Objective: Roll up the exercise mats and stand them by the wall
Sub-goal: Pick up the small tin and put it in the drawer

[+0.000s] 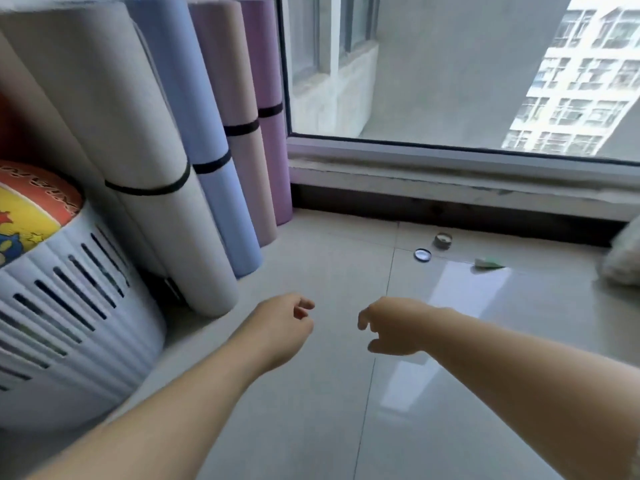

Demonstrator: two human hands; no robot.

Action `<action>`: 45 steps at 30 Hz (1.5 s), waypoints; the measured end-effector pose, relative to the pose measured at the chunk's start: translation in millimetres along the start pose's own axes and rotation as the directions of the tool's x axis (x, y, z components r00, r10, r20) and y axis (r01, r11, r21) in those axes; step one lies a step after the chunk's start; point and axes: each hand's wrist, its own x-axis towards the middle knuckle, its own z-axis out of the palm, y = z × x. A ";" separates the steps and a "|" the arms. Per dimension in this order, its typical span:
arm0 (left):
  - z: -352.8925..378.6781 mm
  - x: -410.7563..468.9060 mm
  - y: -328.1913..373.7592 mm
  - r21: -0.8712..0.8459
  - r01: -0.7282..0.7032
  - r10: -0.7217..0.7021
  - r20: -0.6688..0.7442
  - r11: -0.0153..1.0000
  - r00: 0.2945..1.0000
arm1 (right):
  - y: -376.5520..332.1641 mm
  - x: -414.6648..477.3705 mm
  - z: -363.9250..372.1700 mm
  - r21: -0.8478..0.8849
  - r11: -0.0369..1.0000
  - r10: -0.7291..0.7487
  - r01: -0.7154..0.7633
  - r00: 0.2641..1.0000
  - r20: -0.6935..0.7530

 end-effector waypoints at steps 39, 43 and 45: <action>61.5 264.6 197.4 -0.238 -0.022 0.025 0.011 0.971 1.000 | 324.6 101.7 -79.6 0.139 0.967 0.213 -0.216 0.976 0.033; 49.1 289.9 193.9 -0.367 0.003 0.003 0.018 0.930 1.000 | 333.1 123.8 -96.7 0.109 0.968 0.220 -0.226 0.973 0.063; 50.6 304.2 196.8 -0.416 0.022 -0.008 0.036 0.909 0.999 | 340.3 133.3 -98.8 0.105 0.965 0.233 -0.239 0.971 0.060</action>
